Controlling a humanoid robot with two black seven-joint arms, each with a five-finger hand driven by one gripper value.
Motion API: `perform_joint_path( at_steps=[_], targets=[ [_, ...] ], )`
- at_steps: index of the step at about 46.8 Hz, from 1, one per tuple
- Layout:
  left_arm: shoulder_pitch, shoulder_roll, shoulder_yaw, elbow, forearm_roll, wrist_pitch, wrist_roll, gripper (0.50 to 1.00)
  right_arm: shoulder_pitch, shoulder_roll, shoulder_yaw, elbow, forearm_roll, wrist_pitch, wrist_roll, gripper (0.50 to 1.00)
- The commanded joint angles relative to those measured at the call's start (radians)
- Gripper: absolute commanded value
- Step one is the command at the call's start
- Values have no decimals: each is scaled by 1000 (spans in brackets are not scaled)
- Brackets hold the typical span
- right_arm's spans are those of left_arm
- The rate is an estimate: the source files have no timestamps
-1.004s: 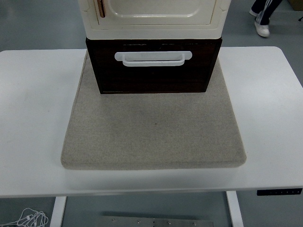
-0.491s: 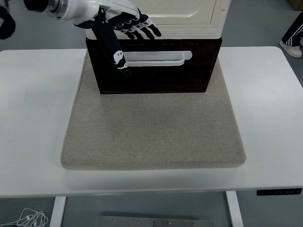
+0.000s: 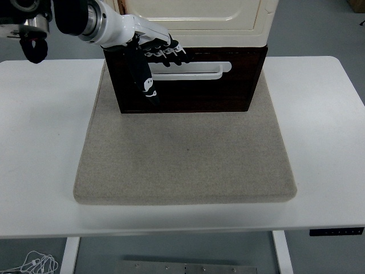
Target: Open the drawer under the combination cabinet
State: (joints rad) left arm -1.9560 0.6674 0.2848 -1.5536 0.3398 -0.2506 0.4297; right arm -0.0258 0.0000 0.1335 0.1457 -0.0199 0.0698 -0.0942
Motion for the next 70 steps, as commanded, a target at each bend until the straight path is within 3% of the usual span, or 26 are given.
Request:
perform_joint_path(
  at_steps=[1, 18, 70],
  targets=[
    [5, -17, -3, 23, -1, 5, 0, 1000, 1, 0, 0, 0, 0, 1, 1, 926],
    [81, -111, -16, 95, 24, 37, 0, 1000, 1, 0, 0, 0, 0, -1, 1, 928],
    [144, -180, -38, 205, 56, 48, 0, 1000, 0, 0, 0, 0, 0, 1, 1, 926]
  ],
)
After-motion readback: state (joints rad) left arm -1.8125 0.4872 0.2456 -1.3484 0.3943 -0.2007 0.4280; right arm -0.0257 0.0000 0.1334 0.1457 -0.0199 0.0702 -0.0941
